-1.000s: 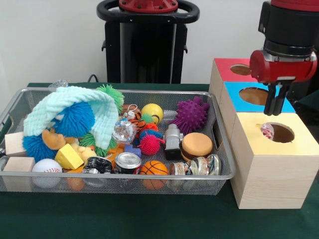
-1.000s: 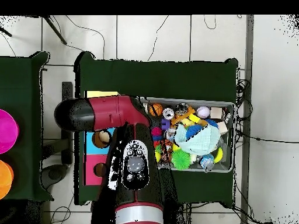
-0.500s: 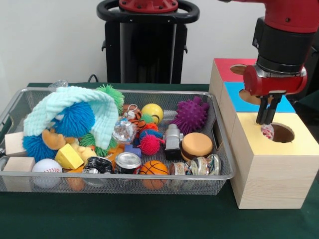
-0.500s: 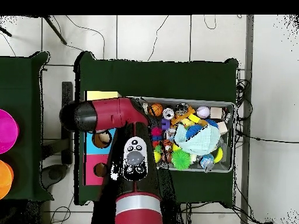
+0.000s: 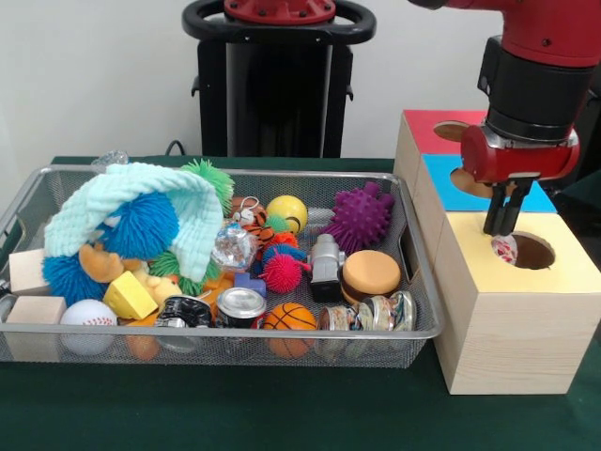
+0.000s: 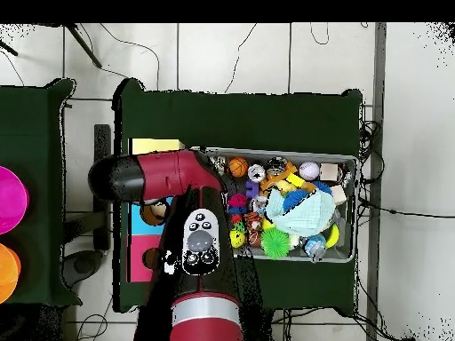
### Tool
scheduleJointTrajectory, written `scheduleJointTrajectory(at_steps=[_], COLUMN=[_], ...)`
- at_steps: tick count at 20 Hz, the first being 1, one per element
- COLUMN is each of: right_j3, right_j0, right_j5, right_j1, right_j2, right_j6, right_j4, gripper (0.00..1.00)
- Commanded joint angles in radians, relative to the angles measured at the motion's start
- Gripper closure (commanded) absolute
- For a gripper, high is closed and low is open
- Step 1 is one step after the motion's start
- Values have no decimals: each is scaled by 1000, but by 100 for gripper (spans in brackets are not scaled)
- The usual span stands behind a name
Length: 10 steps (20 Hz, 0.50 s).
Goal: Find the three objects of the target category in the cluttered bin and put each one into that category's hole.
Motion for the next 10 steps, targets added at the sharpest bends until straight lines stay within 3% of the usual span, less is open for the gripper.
scheduleJointTrajectory(at_steps=[1,10], right_j3=[64,50], right_j0=[12,16], right_j5=[-16,-47], right_j1=[60,78], right_j2=[16,10], right_j6=[160,166], right_j4=[-13,-9], gripper=[100,100])
